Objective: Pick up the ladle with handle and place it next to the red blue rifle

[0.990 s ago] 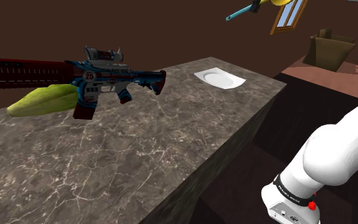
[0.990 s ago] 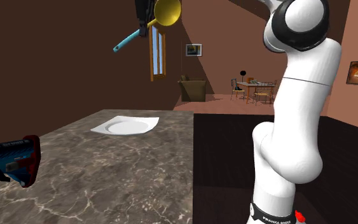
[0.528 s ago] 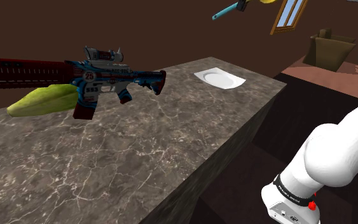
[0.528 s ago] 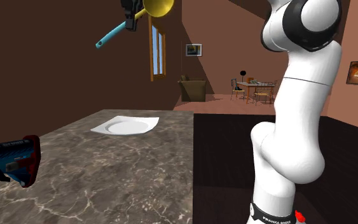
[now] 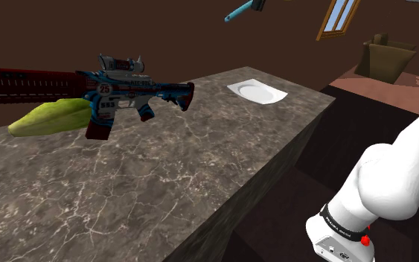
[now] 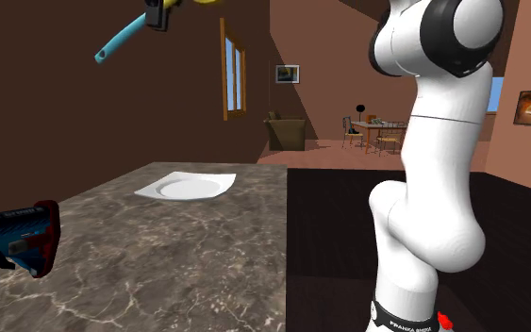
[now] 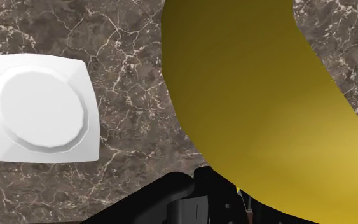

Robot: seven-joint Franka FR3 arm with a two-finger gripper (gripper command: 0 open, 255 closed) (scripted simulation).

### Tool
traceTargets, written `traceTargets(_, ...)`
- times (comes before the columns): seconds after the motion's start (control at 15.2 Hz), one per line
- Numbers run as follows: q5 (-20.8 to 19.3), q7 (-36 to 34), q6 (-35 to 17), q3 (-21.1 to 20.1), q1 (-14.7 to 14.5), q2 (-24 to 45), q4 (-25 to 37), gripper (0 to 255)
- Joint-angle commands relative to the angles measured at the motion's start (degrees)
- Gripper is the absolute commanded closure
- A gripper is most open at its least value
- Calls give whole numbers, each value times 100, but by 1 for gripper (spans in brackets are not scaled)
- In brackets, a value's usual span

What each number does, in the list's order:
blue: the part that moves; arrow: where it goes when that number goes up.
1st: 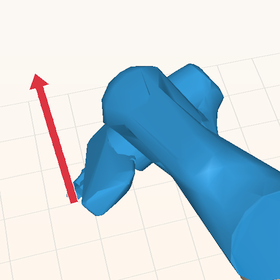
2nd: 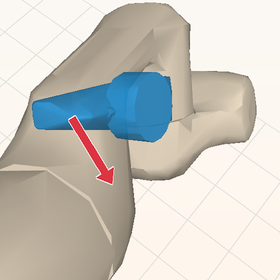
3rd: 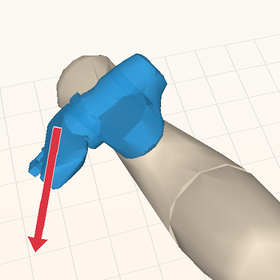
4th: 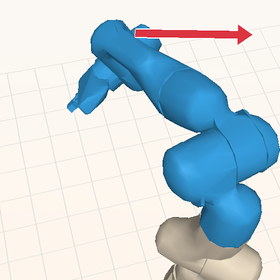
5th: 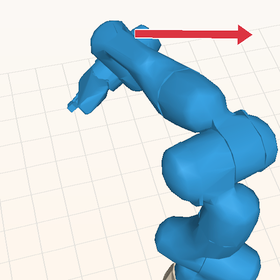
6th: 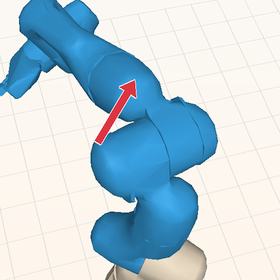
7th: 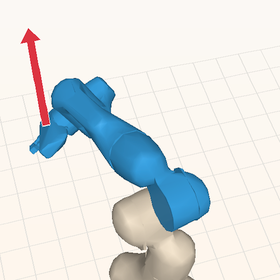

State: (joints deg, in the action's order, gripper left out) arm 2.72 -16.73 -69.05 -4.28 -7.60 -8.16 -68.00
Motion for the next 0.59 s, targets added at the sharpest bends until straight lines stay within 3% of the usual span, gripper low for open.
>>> traceTargets(0.0,-42,-356,-17,-224,-140,108,109,255)
traceTargets(0.2,-133,-757,27,-485,-316,400,452,255)
traceTargets(0.53,-58,-693,-543,-435,-292,-51,-565,255)
